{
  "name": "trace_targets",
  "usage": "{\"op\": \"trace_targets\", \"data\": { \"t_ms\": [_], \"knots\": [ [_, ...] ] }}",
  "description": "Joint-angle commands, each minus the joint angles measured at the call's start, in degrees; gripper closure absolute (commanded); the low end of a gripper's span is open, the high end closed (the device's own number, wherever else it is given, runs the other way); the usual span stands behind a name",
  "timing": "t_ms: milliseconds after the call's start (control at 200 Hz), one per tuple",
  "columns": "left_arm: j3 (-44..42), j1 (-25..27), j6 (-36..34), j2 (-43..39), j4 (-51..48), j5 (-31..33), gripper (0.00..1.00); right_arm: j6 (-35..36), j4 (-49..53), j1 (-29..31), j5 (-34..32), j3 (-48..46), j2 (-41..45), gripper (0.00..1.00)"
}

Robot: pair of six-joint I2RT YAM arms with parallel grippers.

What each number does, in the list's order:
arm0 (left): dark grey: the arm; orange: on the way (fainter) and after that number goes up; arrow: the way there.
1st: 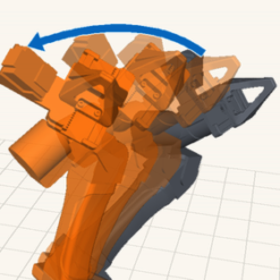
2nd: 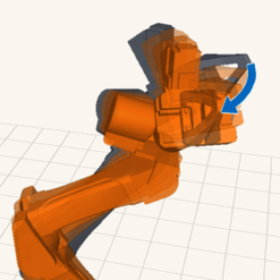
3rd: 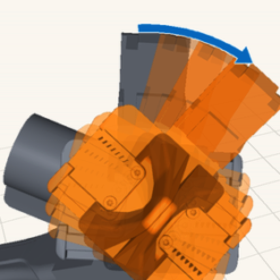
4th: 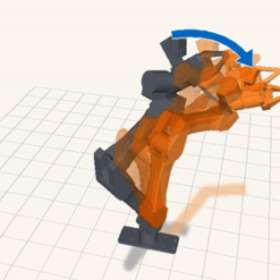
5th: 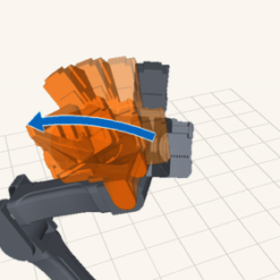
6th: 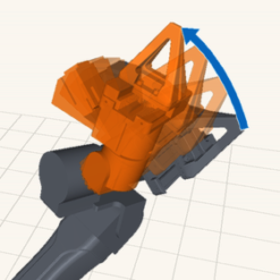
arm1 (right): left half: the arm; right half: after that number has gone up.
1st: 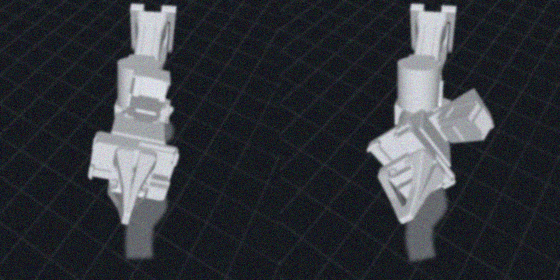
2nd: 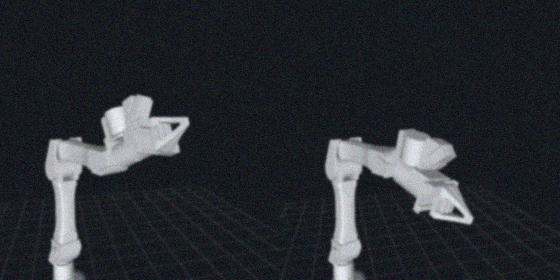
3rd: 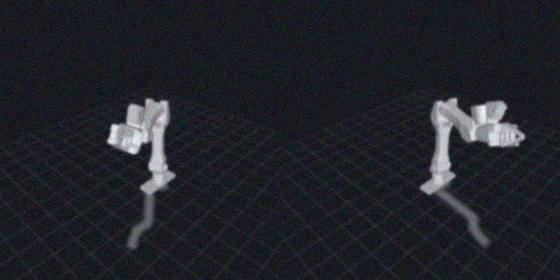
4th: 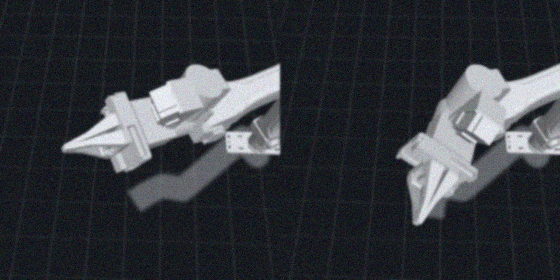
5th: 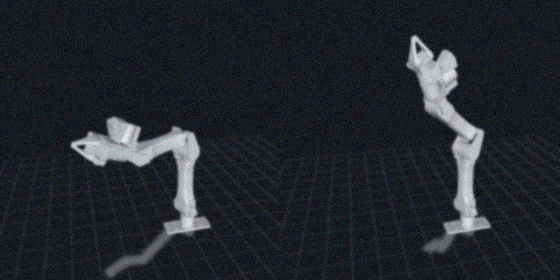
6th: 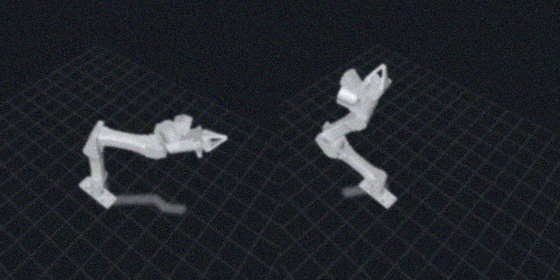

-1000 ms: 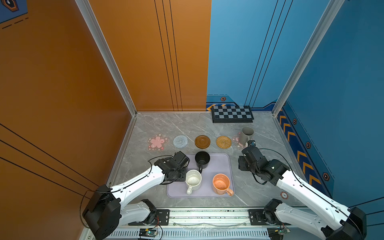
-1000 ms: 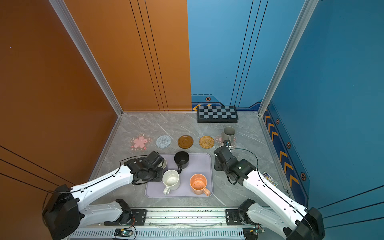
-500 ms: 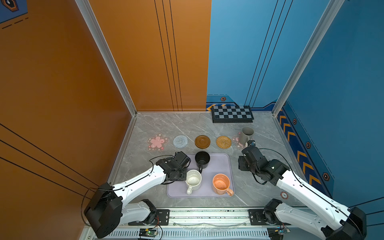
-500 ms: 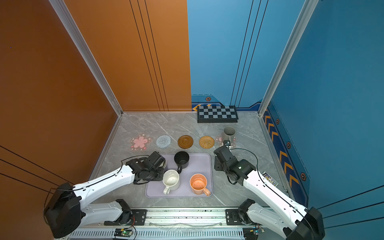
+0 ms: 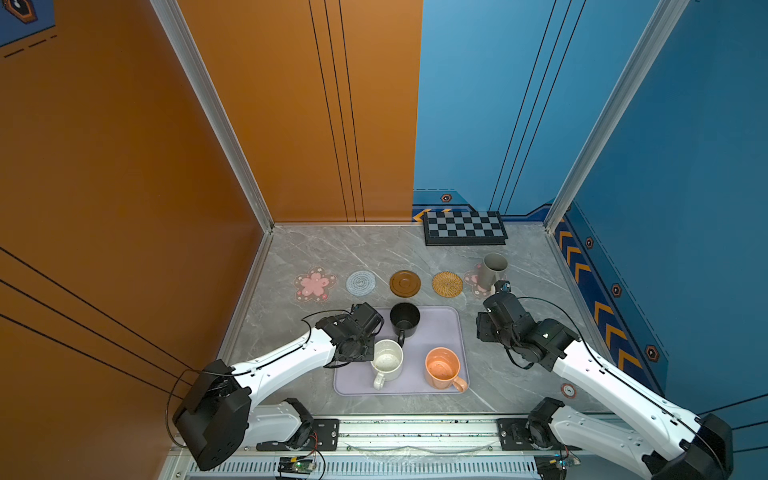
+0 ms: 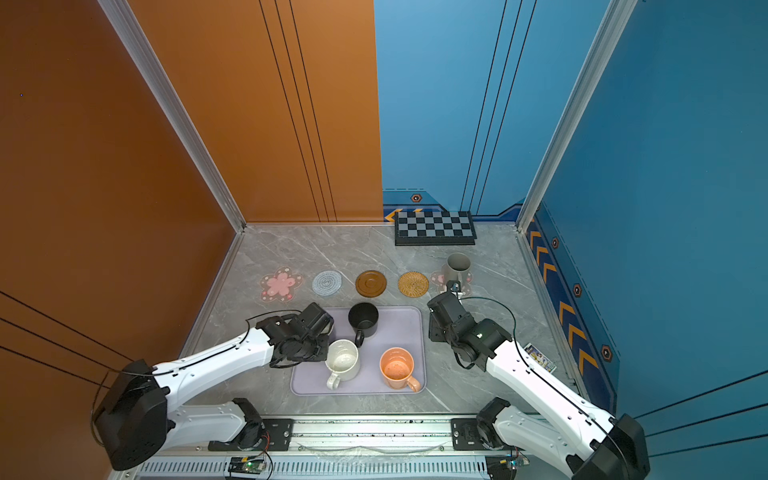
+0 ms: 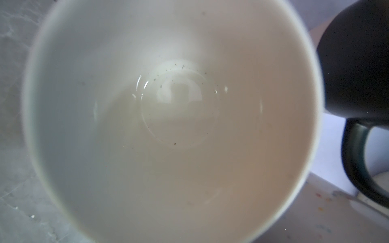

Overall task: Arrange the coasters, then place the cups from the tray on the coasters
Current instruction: 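Close the left gripper on the white mug rim and lift it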

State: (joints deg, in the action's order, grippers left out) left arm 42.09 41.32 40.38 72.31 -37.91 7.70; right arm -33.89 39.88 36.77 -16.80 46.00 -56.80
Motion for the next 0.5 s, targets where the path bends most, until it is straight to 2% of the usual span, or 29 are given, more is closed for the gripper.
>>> {"op": "trace_targets", "data": {
  "t_ms": [0,496],
  "knots": [
    [-0.85,0.42,-0.11,-0.4,-0.41,1.97,1.0,1.02,0.51,0.23,-1.39,-1.09,0.37,0.37],
    [-0.2,0.21,-1.66,-5.29,-1.52,0.71,1.0,1.28,0.53,0.23,-1.07,-1.09,0.71,0.37]
  ]
}}
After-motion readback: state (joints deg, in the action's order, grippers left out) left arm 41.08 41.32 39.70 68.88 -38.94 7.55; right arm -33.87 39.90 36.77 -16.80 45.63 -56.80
